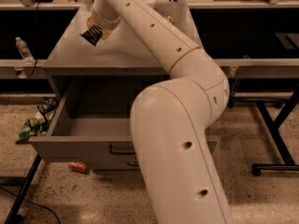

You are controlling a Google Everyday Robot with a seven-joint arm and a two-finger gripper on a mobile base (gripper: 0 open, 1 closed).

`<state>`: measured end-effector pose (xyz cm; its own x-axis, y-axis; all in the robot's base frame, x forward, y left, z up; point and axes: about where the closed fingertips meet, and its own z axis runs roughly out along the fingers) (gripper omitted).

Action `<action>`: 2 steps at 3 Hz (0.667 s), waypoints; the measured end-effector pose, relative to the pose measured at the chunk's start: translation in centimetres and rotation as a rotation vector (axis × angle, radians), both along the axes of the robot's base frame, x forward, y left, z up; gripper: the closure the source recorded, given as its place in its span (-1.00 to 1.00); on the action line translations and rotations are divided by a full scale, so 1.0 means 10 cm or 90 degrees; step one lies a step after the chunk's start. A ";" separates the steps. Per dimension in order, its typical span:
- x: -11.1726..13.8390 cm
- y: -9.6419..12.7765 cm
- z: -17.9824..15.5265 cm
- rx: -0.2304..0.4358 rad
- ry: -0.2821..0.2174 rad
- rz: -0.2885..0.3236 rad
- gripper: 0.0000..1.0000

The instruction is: Pick rxbar chocolate from top drawer and place on counter

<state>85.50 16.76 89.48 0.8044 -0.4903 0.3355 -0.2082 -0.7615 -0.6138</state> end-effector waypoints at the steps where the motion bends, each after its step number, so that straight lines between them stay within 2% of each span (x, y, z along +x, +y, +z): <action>1: 0.12 0.02 -0.08 -0.018 -0.006 -0.025 -0.31; 2: 0.13 0.05 -0.15 -0.032 0.004 -0.019 -0.77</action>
Offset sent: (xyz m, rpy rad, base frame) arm 0.0218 0.0062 -0.0091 -0.0762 0.0175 -0.0181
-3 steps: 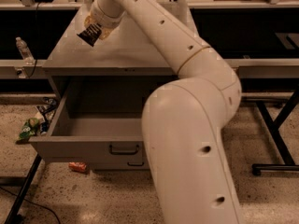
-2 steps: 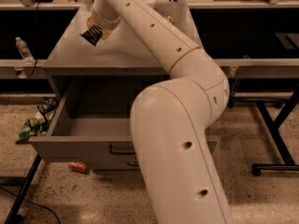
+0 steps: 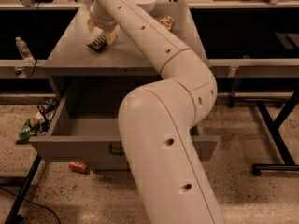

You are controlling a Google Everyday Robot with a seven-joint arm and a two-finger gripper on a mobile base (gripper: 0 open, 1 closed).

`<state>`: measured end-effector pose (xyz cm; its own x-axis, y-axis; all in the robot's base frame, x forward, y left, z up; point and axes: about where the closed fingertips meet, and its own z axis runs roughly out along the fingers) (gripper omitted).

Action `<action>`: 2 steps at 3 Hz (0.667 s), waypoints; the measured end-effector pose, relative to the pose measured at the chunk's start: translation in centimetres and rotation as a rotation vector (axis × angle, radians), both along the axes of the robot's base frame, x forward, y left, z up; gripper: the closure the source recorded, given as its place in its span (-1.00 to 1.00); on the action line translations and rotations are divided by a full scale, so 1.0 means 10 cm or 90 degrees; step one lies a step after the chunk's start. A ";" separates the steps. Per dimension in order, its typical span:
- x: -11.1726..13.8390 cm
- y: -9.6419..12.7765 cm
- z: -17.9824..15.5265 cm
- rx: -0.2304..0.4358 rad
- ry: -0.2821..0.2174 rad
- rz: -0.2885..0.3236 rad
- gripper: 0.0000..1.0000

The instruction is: Pick rxbar chocolate from top drawer and place on counter

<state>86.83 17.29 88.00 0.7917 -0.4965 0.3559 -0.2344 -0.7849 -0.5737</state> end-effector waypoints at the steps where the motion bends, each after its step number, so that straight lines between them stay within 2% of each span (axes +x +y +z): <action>1: 0.03 -0.13 0.06 0.006 0.002 -0.012 -1.00; 2: 0.00 -0.64 0.50 0.057 -0.035 -0.054 -1.00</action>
Offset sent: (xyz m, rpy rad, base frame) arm -0.0186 -0.1119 0.0848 0.1450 -0.1204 -0.1383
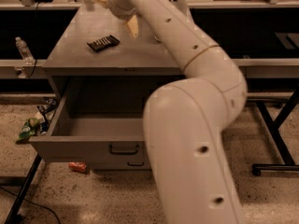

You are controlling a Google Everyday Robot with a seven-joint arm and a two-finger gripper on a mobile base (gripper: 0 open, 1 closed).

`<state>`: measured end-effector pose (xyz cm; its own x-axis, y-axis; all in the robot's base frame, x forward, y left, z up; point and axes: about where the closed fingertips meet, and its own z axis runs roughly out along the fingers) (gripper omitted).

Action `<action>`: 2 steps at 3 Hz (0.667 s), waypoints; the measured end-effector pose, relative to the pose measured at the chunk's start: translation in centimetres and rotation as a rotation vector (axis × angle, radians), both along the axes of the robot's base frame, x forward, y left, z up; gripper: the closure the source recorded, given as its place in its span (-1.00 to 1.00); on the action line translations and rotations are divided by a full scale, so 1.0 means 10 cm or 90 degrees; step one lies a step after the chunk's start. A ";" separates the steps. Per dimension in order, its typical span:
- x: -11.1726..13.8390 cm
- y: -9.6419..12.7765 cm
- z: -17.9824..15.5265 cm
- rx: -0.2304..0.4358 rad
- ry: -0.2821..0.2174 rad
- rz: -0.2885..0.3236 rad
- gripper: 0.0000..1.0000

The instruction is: Pick rxbar chocolate from top drawer and place on counter

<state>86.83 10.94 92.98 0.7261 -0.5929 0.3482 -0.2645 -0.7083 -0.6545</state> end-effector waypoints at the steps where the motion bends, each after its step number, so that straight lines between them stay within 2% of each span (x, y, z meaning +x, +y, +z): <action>1: -0.24 -0.60 0.47 0.062 -0.043 -0.036 -1.00; 2: -0.58 -1.32 1.02 0.107 -0.109 -0.103 -1.00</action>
Offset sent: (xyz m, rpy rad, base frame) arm -0.1536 -0.2429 0.1287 0.2063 -0.2682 -0.3797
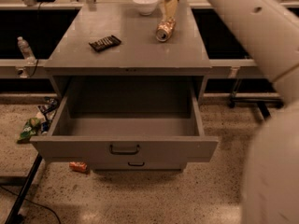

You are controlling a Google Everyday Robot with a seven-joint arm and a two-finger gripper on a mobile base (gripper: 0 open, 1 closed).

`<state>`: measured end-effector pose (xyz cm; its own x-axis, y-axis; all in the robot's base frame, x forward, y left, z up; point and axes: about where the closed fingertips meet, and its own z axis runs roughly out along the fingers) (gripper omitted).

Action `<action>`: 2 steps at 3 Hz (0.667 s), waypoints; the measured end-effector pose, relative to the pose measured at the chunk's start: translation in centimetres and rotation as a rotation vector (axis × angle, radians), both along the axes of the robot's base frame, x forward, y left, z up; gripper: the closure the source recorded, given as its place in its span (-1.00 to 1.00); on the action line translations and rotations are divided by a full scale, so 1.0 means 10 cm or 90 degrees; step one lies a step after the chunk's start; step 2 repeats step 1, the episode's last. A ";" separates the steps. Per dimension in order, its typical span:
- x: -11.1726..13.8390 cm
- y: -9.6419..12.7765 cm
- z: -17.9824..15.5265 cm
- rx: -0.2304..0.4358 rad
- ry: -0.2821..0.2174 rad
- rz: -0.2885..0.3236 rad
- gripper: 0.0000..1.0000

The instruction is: Pick rxbar chocolate from top drawer and place on counter

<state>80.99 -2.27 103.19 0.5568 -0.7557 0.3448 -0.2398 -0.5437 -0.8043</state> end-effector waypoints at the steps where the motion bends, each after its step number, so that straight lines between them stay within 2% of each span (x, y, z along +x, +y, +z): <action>1: -0.23 -0.40 0.08 0.015 -0.008 -0.048 -1.00; 2: -0.23 -0.40 0.08 0.015 -0.008 -0.048 -1.00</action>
Offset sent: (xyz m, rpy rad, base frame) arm 0.0000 0.0000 0.0000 0.0000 0.0000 0.0000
